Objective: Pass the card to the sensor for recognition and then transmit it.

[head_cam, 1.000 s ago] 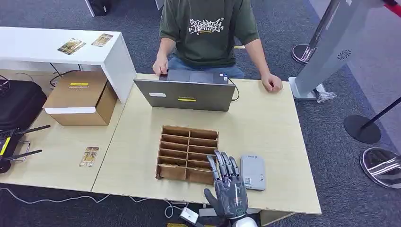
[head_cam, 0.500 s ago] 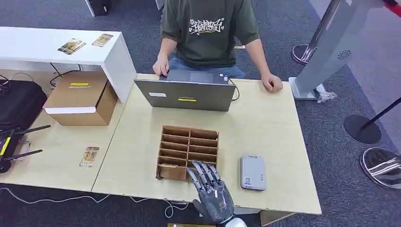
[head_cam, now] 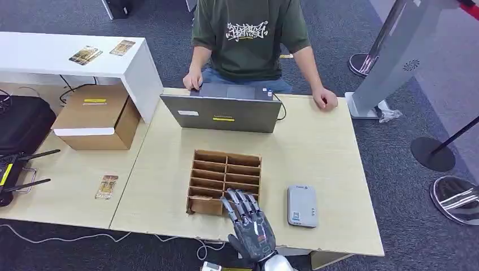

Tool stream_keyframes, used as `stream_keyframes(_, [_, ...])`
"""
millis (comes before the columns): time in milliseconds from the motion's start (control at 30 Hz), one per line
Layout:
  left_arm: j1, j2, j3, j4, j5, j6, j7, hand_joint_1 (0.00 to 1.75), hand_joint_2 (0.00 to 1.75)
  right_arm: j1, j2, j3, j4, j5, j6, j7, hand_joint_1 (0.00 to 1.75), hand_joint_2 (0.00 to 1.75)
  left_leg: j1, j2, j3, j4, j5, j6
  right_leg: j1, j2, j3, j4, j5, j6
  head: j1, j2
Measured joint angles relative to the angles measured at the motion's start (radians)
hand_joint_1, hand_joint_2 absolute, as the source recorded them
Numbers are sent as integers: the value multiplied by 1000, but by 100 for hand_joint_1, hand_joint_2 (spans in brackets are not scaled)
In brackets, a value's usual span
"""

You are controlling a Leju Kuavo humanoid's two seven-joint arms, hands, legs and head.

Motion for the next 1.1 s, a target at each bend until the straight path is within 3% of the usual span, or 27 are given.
stream_keyframes(233, [-1,-2,0,0,-9,-1,0,0,0,5,3,-12,-13,54,-5,24,0,175,0,0,0,0,0,0,0,0,0,0,0,0,0,0])
stream_keyframes(533, [-10,-3,0,0,-22,-9,2,0,0,9,6,-27,-96,105,68,35,0,175,0,0,0,0,0,0,0,0,0,0,0,0,0,0])
stream_keyframes(1100, [-29,-11,-2,0,-56,-25,9,0,0,-48,58,-50,-86,33,151,-1,0,175,0,0,0,0,0,0,0,0,0,0,0,0,0,0])
